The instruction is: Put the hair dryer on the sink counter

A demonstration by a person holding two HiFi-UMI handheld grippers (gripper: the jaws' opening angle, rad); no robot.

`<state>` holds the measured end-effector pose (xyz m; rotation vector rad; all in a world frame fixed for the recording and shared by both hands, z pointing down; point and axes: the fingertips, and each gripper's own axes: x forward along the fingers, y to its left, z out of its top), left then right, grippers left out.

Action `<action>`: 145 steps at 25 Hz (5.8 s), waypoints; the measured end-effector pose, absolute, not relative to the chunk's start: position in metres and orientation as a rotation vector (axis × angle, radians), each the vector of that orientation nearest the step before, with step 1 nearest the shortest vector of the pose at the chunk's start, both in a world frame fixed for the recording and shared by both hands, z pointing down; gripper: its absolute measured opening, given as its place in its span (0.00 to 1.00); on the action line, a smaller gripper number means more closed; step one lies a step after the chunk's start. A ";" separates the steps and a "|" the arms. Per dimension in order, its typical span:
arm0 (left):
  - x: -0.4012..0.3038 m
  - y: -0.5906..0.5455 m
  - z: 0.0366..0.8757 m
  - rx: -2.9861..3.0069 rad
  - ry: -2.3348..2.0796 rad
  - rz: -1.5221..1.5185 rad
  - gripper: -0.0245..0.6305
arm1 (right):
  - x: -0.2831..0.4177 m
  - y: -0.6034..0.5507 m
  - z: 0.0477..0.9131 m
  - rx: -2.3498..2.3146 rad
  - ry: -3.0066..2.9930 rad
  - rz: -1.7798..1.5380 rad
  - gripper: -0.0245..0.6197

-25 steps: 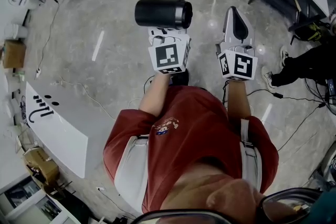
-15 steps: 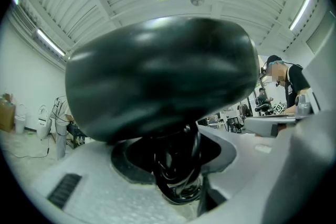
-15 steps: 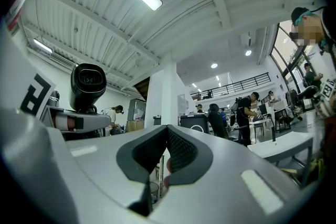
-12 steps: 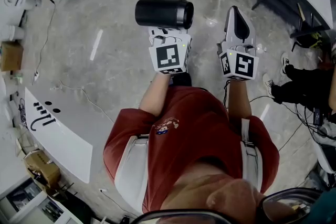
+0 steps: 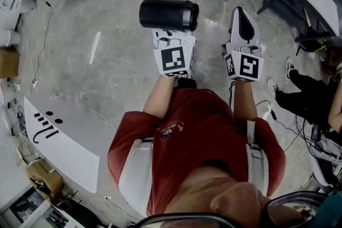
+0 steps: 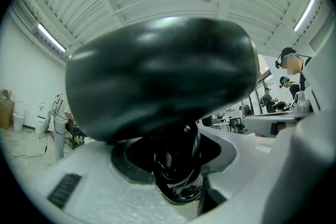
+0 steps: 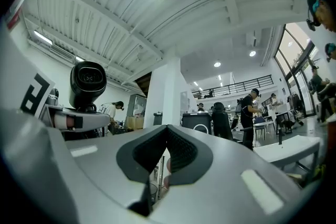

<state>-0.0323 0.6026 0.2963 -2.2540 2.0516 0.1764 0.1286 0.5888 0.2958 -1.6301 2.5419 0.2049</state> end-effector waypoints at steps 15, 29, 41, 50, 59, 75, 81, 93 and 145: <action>-0.068 0.557 0.307 -2.280 2.046 0.173 0.34 | 0.096 0.548 0.299 -1.675 2.532 0.232 0.04; -0.066 0.481 0.311 -2.264 2.025 0.174 0.34 | 0.102 0.471 0.313 -1.685 2.521 0.230 0.04; -0.051 0.371 0.311 -2.265 2.028 0.136 0.34 | 0.113 0.360 0.316 -1.679 2.537 0.194 0.04; -0.042 0.293 0.307 -2.245 2.061 0.092 0.34 | 0.123 0.276 0.313 -1.657 2.549 0.146 0.04; -0.029 0.225 0.308 -2.248 2.078 0.070 0.34 | 0.140 0.207 0.315 -1.652 2.544 0.110 0.04; 0.009 0.136 0.304 -2.212 2.104 0.068 0.34 | 0.185 0.114 0.319 -1.627 2.545 0.085 0.04; 0.003 0.120 0.301 -2.180 2.137 0.064 0.34 | 0.184 0.094 0.321 -1.601 2.560 0.069 0.04; -0.018 0.069 0.309 -2.200 2.121 0.072 0.34 | 0.158 0.046 0.326 -1.612 2.564 0.085 0.04; -0.156 -0.199 0.304 -2.312 1.965 0.077 0.34 | 0.019 -0.204 0.326 -1.765 2.464 0.134 0.04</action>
